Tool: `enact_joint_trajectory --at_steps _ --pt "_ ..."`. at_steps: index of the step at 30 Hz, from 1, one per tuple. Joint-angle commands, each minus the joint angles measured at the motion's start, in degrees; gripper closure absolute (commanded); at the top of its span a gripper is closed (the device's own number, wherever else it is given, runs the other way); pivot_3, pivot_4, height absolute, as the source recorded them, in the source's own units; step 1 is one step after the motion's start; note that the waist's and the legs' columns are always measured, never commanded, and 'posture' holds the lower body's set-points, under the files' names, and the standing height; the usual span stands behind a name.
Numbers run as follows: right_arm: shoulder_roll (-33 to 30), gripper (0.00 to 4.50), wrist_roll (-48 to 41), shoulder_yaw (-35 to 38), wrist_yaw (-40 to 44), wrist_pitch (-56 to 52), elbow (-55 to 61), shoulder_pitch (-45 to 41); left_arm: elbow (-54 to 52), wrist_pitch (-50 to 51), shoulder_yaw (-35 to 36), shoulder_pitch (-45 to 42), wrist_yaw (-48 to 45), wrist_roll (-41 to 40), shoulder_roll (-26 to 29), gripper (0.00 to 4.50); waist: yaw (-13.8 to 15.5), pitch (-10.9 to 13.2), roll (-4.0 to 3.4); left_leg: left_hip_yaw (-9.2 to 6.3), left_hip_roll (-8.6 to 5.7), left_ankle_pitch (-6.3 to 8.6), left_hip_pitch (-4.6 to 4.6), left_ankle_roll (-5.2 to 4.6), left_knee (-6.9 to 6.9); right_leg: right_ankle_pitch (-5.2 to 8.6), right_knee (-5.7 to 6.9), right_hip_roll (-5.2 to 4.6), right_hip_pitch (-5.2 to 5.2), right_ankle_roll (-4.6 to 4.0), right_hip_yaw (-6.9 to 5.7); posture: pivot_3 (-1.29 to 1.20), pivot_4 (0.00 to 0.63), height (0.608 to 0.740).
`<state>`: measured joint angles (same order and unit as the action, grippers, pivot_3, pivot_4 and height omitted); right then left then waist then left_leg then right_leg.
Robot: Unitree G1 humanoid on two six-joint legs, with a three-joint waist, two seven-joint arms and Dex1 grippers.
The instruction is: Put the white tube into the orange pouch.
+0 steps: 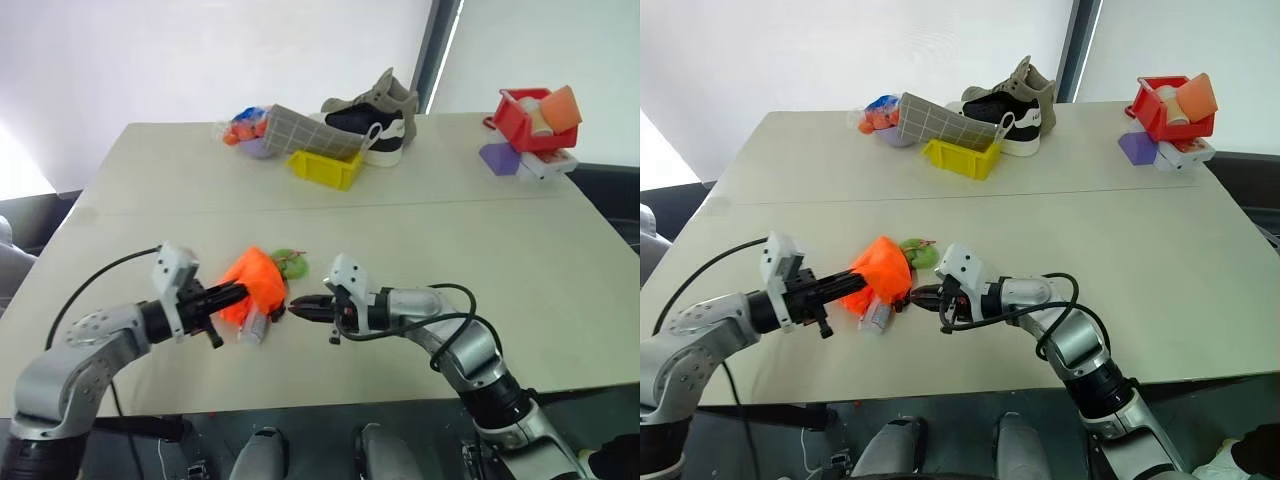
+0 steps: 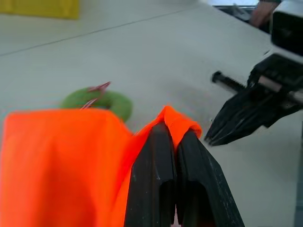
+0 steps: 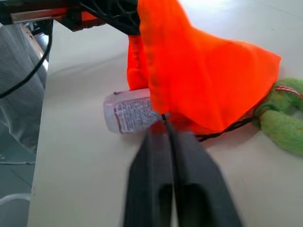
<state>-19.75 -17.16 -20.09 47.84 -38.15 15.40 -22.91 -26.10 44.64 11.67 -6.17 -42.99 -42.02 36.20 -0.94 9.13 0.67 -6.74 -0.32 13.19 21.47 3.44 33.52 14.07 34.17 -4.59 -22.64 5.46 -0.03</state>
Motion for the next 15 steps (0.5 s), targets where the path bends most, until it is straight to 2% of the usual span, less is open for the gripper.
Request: enact_joint_trajectory --at_steps 1,6,15 --pt "-0.29 4.47 -2.66 0.19 0.68 -1.69 4.56 0.22 -1.66 1.2 0.22 -2.65 1.5 -2.86 -0.49 4.5 -0.05 0.0 0.0 0.0 0.0 0.0 -0.01 0.0 -0.01 0.0 0.01 0.01 -0.01 0.0 0.0 0.0 0.15 0.74" --pt "-0.8 4.47 -3.61 -2.46 1.82 -3.9 5.77 -0.02 -1.35 2.01 -0.61 -3.99 1.8 -3.64 -0.39 4.5 -0.04 0.0 0.01 0.0 0.0 0.0 -0.02 -0.01 -0.03 0.01 0.0 0.01 0.01 0.01 0.0 0.0 0.15 0.74" --pt "1.45 4.47 -0.3 -4.82 -1.36 -3.3 -0.26 -2.42 -1.06 1.45 -0.45 -3.46 2.02 -3.59 -0.42 4.5 0.12 -0.01 0.02 0.0 0.0 0.0 -0.01 0.0 -0.02 0.0 -0.01 0.01 0.0 0.0 0.0 0.0 0.15 0.74"
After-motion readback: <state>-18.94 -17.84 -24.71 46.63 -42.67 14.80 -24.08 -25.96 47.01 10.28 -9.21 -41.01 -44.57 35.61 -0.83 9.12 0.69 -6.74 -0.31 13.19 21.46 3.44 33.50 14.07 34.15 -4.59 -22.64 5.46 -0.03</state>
